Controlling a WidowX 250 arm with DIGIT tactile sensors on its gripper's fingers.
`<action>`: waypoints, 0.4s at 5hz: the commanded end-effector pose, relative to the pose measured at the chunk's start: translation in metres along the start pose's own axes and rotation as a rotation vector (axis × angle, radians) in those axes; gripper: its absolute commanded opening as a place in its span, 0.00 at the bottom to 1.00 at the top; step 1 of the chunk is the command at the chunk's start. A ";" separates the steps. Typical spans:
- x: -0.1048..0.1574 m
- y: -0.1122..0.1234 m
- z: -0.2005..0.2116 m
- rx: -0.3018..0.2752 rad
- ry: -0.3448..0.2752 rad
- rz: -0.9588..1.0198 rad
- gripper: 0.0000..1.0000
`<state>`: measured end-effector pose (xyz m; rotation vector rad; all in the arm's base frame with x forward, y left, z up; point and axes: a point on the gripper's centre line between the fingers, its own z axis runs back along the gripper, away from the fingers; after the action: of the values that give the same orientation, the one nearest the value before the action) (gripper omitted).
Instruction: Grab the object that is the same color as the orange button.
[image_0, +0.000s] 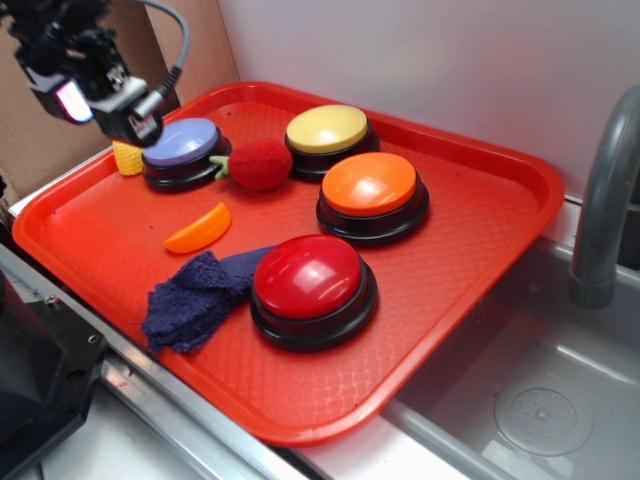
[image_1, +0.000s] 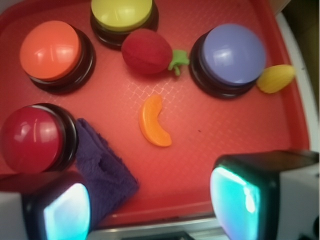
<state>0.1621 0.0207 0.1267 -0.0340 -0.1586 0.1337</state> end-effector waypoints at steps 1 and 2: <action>0.019 0.007 -0.040 -0.018 -0.005 0.021 1.00; 0.023 0.005 -0.057 -0.004 0.003 0.025 1.00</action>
<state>0.1897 0.0246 0.0684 -0.0474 -0.1315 0.1490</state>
